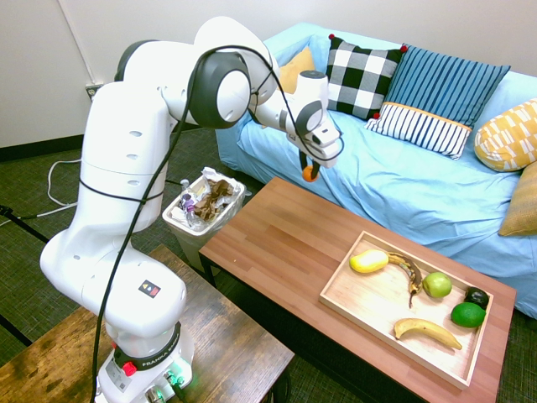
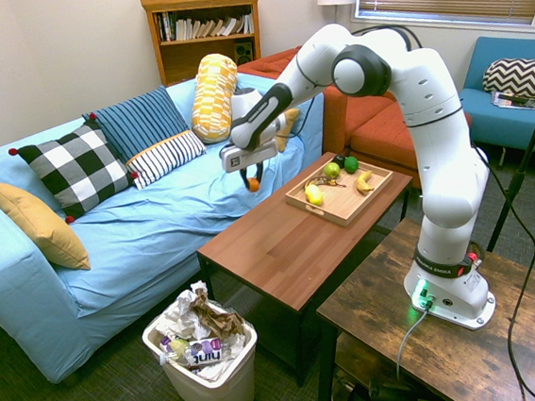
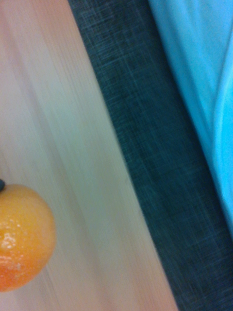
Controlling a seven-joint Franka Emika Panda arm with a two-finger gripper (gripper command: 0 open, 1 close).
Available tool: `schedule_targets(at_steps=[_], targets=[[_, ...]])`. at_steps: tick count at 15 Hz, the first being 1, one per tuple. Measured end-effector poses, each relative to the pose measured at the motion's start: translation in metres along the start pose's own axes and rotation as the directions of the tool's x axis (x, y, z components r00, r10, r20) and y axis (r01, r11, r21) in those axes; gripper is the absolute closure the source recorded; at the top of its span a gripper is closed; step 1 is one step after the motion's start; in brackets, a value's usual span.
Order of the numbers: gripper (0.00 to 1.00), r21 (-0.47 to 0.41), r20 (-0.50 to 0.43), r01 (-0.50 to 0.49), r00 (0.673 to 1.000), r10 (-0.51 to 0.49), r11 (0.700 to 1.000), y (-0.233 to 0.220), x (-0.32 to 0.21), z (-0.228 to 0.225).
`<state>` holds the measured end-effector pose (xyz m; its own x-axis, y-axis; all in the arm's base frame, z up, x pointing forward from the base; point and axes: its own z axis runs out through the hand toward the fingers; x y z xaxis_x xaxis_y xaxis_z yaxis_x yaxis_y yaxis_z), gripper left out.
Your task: Put the tangerine in the tray
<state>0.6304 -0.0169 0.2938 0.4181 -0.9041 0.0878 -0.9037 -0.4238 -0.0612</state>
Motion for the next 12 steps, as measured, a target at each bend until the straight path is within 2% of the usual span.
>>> schedule_targets(at_steps=[3, 6, 9, 12], targets=[[1.0, -0.005, -0.026, -0.122, 0.992, 0.121, 0.993, 0.071, 0.072, -0.019], [1.0, -0.018, -0.053, -0.231, 0.972, 0.23, 0.973, 0.132, 0.131, -0.006], [1.0, -0.052, -0.061, -0.326, 0.945, 0.323, 0.944, 0.184, 0.175, 0.026], [1.0, -0.112, -0.039, -0.378, 0.926, 0.376, 0.919, 0.209, 0.186, 0.078]])
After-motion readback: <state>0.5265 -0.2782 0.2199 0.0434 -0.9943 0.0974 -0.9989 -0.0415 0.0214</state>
